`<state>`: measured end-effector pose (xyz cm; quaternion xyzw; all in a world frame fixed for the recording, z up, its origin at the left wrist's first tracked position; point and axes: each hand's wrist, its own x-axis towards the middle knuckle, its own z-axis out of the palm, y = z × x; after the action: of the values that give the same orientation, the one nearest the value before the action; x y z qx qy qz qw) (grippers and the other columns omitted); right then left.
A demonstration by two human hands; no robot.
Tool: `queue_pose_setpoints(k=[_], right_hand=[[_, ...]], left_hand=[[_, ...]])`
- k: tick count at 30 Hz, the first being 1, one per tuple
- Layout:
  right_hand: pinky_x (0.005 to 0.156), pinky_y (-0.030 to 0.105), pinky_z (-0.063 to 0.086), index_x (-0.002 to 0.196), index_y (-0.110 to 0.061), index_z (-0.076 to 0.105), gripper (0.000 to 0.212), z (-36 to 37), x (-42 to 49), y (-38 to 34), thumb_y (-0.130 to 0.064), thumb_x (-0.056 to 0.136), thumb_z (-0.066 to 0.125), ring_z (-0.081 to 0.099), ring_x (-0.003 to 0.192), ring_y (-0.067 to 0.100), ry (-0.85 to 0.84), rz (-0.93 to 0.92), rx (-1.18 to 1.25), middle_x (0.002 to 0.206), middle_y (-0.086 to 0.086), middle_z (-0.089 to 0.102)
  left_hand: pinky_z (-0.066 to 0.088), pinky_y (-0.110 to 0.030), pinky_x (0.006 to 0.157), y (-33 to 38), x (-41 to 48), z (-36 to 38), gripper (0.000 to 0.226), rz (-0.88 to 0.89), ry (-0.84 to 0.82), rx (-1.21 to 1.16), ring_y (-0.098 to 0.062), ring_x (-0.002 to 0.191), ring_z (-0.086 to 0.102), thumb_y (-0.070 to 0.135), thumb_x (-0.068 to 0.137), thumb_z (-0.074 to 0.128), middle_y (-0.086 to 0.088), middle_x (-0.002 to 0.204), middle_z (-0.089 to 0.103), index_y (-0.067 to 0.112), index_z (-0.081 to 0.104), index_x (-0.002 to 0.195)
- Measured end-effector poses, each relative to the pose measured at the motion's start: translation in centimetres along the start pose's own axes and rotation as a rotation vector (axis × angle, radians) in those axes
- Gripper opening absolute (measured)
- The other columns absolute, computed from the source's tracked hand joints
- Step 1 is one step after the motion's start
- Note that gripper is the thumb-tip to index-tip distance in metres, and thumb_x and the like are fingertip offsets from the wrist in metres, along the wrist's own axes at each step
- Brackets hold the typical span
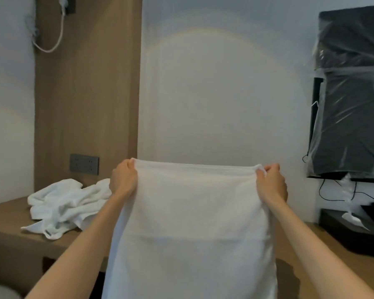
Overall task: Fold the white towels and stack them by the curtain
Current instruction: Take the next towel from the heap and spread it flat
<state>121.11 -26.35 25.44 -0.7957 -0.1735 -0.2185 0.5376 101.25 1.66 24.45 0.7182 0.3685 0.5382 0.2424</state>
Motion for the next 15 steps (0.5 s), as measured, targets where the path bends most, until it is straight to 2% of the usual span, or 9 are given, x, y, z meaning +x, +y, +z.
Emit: queue_pose_setpoints(k=[2,5,15], right_hand=[[0.081,0.041,0.041,0.105,-0.01,0.04,0.022,1.3,-0.5,2.6,-0.031,0.1,0.039,0.056,0.102,0.038,-0.096,0.034,-0.142,0.115,0.021,0.058],[0.084,0.043,0.041,0.112,-0.004,0.036,0.027,2.7,-0.9,5.7,-0.029,0.102,0.034,0.054,0.109,0.042,-0.162,0.034,-0.267,0.121,0.025,0.056],[0.071,0.04,0.038,0.099,-0.011,0.029,0.018,6.4,1.1,10.9,-0.028,0.102,0.028,0.059,0.096,0.041,-0.123,0.027,-0.324,0.107,0.026,0.061]], left_hand=[[0.039,-0.041,0.095,-2.8,-1.2,2.5,0.042,-0.09,-0.118,-0.003,-0.037,0.117,0.051,0.028,0.104,0.029,-0.02,0.128,0.057,0.003,0.057,0.123],[0.038,-0.042,0.1,-5.5,-2.1,5.4,0.043,-0.214,-0.237,-0.019,-0.038,0.122,0.049,0.027,0.104,0.03,-0.022,0.133,0.053,0.001,0.054,0.128],[0.039,-0.044,0.102,-7.1,-1.0,11.3,0.046,-0.219,-0.387,0.105,-0.037,0.122,0.049,0.033,0.103,0.029,-0.02,0.132,0.054,0.004,0.058,0.125]])
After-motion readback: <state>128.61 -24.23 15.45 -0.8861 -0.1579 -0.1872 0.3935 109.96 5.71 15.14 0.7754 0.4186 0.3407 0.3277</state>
